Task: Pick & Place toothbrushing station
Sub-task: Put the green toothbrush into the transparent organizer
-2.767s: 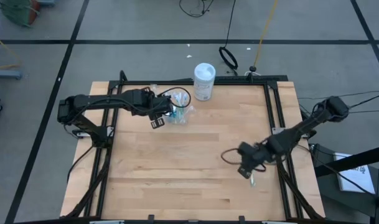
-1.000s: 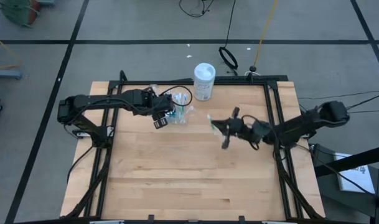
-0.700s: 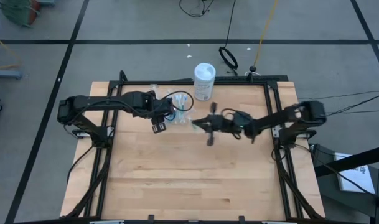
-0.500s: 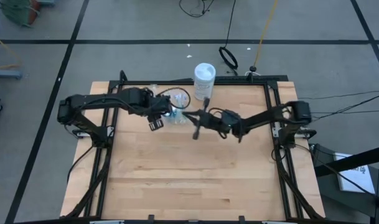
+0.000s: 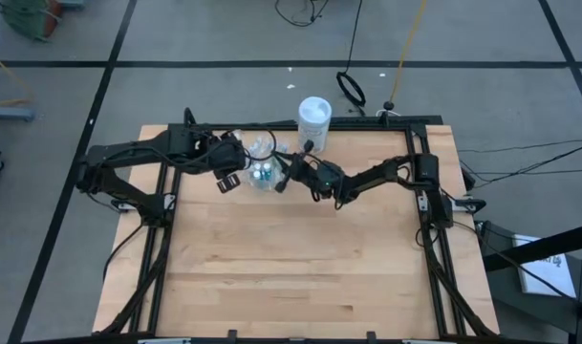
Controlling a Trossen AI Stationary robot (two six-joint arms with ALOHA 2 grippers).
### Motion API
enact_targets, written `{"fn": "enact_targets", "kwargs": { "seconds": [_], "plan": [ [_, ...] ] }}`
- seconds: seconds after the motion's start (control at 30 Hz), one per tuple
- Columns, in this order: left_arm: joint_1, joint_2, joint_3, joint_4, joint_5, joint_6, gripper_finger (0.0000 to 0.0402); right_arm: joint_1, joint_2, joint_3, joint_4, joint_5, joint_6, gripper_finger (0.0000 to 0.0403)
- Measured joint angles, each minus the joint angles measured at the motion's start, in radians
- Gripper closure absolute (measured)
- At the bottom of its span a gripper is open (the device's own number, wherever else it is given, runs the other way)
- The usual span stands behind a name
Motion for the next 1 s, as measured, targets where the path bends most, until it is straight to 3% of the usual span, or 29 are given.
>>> {"fn": "enact_targets", "kwargs": {
  "seconds": [0.17, 0.37, 0.53, 0.7, 0.87, 1.0],
  "plan": [
    [0.000, 0.002, -0.001, -0.001, 0.000, 0.004, 0.0220, -0.004, 0.000, 0.000, -0.048, 0.006, 0.039, 0.0403],
    [0.000, 0.006, -0.001, 0.001, 0.000, 0.003, 0.0220, 0.036, 0.001, 0.000, -0.088, -0.070, -0.103, 0.0403],
    [0.000, 0.006, -0.001, 0.001, 0.001, 0.003, 0.0220, 0.071, 0.000, 0.000, -0.094, 0.113, -0.194, 0.0403],
    [0.000, 0.006, -0.001, 0.001, 0.001, 0.003, 0.0220, 0.106, 0.000, 0.000, -0.165, 0.123, -0.235, 0.0403],
    [0.000, 0.006, -0.001, 0.001, 0.005, -0.020, 0.0220, 0.115, 0.000, 0.000, -0.221, 0.224, -0.230, 0.0403],
    [0.000, 0.006, -0.001, 0.001, 0.007, -0.019, 0.0220, 0.114, 0.000, 0.000, -0.249, 0.218, -0.198, 0.0403]
  ]
}}
